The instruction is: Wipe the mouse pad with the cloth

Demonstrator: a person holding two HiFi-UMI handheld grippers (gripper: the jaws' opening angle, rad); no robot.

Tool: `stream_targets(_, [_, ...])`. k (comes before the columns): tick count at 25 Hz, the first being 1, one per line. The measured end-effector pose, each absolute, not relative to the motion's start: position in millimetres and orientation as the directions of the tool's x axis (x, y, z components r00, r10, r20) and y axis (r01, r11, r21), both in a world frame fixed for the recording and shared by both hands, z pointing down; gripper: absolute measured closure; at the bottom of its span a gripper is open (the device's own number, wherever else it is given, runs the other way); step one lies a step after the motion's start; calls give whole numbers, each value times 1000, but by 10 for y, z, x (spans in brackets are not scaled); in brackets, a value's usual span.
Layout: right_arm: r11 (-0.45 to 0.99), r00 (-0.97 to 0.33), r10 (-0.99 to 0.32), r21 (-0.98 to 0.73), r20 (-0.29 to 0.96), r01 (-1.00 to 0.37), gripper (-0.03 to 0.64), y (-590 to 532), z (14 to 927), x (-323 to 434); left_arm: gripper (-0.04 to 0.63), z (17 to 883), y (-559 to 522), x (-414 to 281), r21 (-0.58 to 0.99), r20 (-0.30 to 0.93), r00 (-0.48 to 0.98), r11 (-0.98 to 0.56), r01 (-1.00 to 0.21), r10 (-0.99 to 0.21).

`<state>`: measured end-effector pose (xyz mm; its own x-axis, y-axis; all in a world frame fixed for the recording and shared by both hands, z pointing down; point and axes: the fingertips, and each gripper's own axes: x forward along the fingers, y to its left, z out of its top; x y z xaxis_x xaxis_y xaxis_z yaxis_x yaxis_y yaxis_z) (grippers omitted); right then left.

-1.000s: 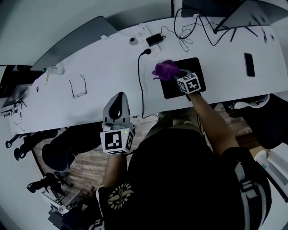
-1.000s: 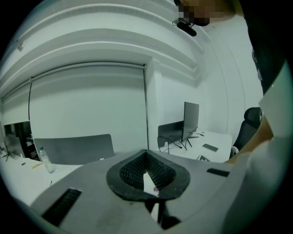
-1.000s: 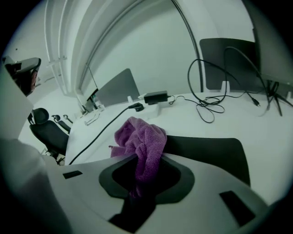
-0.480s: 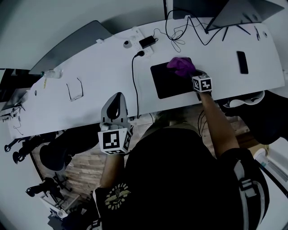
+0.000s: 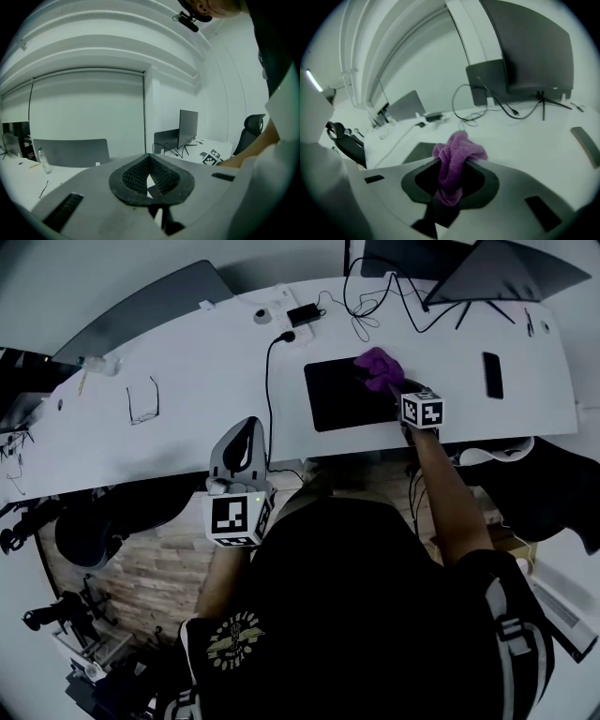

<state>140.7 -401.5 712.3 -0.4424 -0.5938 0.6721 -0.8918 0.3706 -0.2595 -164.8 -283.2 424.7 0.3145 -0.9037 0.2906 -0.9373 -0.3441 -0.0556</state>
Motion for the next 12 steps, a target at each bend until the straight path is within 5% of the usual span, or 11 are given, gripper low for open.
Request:
stream_targets(6, [636, -774, -494, -443, 395, -632, 532, -3419, 6126, 91, 594, 4206, -2633, -1774, -52, 270, 272, -296, -954, -924])
stream_targets(12, [698, -848, -376, -487, 374, -524, 532, -3112, 5921, -510, 594, 4172, -2438, -1894, -67, 259, 210, -234, -970, -943])
